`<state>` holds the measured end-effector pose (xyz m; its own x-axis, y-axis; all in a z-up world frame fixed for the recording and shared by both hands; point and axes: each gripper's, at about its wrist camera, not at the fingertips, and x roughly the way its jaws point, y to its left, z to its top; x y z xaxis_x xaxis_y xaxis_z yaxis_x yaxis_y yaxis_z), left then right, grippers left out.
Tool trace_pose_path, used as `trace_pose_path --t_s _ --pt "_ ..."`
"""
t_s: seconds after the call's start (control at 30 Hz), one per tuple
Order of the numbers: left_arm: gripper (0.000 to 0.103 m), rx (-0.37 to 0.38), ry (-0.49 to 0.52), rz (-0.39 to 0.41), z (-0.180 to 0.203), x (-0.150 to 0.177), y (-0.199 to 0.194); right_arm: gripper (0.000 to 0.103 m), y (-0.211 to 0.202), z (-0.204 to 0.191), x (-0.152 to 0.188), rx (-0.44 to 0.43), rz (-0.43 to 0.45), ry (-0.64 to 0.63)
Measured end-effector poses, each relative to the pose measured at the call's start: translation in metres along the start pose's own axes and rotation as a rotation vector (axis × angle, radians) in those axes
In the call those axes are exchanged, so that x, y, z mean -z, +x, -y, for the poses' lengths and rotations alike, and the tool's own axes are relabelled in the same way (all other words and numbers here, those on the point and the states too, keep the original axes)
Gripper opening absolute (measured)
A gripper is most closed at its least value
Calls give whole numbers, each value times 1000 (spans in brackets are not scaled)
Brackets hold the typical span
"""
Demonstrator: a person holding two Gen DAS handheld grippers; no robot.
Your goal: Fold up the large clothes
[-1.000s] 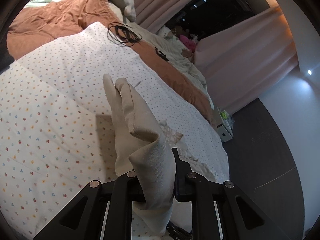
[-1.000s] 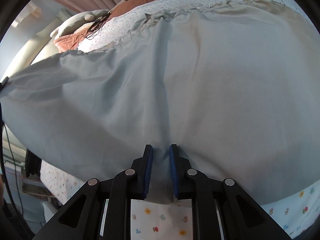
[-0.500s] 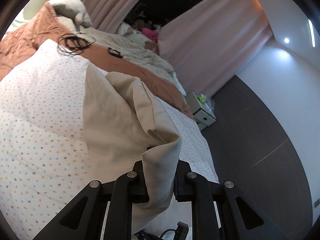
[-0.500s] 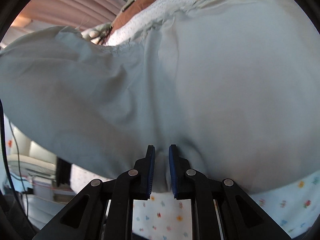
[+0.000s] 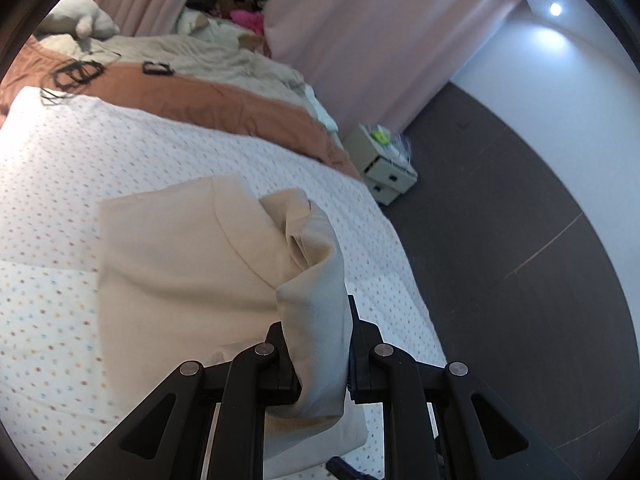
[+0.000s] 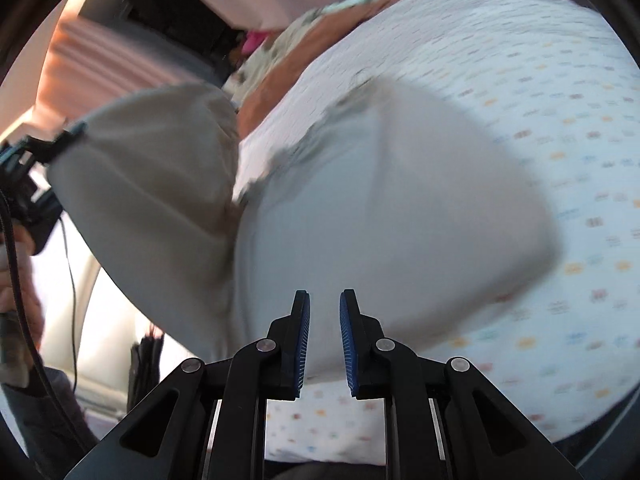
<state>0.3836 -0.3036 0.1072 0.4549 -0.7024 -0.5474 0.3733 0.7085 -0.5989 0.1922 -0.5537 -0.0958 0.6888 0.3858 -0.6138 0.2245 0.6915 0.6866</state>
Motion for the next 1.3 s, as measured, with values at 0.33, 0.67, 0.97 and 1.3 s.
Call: trace_pose_path --t_s 0.33,0.67,0.97,1.3 --pt "16 -18 129 -156 54 58 80 17 -50 64 1 64 76 105" --pt "52 41 338 -372 94 111 109 34 -70 83 6 80 93 154" --pt "78 43 308 -289 65 106 64 58 -70 71 4 38 104 122" --pt "78 -138 163 -204 -35 89 27 58 -28 51 -9 -6 58 97"
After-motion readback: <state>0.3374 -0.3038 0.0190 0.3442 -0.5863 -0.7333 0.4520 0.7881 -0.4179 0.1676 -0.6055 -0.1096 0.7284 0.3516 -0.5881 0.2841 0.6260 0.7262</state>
